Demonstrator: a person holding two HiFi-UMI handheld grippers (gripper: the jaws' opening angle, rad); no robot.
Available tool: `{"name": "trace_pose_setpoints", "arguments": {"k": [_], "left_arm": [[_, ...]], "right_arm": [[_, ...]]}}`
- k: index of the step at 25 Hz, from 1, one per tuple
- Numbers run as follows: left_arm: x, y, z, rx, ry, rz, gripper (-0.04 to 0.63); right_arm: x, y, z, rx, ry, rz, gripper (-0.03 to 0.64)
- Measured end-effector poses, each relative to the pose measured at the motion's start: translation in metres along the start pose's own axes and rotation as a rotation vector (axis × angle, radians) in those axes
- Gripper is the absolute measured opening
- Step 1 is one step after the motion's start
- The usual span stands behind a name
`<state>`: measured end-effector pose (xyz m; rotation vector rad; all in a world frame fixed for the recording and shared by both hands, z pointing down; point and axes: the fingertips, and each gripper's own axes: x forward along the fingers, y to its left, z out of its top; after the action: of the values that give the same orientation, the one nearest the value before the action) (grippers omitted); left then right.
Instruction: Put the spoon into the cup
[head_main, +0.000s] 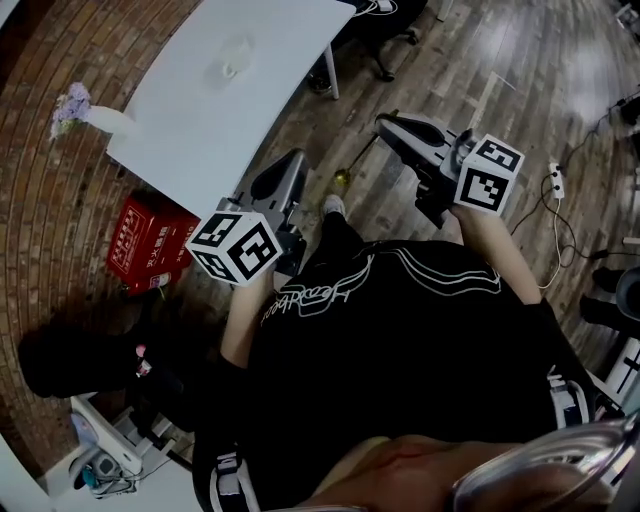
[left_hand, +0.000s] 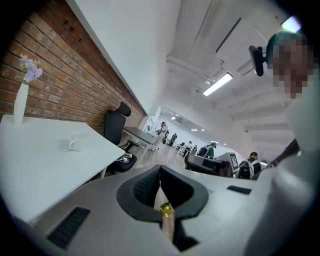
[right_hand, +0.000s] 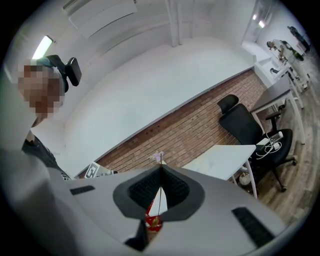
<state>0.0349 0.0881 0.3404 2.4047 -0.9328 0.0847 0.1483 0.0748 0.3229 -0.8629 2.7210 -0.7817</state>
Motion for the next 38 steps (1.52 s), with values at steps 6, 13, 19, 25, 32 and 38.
{"name": "trace_pose_setpoints", "arguments": {"k": [6, 13, 19, 25, 32, 38], "left_arm": [[0.037, 0.096, 0.057, -0.029, 0.025, 0.006, 0.005], [0.054, 0.190, 0.128, -0.021, -0.001, 0.028, 0.005], [0.061, 0.237, 0.157, 0.013, -0.010, 0.042, 0.005], [0.069, 0.272, 0.168, -0.044, -0.042, 0.072, 0.005], [0.089, 0.303, 0.178, -0.073, -0.029, 0.107, 0.005], [0.108, 0.335, 0.185, -0.113, -0.017, 0.131, 0.005]], "right_arm": [[0.089, -0.061, 0.033, 0.031, 0.004, -0.034, -0.003], [0.182, -0.111, 0.070, 0.043, -0.025, -0.073, -0.003], [0.232, -0.127, 0.085, 0.028, -0.041, -0.088, -0.003], [0.257, -0.146, 0.089, 0.021, -0.011, -0.090, -0.003], [0.291, -0.182, 0.092, 0.055, 0.024, -0.085, -0.003], [0.325, -0.216, 0.100, 0.092, 0.044, -0.076, -0.003]]}}
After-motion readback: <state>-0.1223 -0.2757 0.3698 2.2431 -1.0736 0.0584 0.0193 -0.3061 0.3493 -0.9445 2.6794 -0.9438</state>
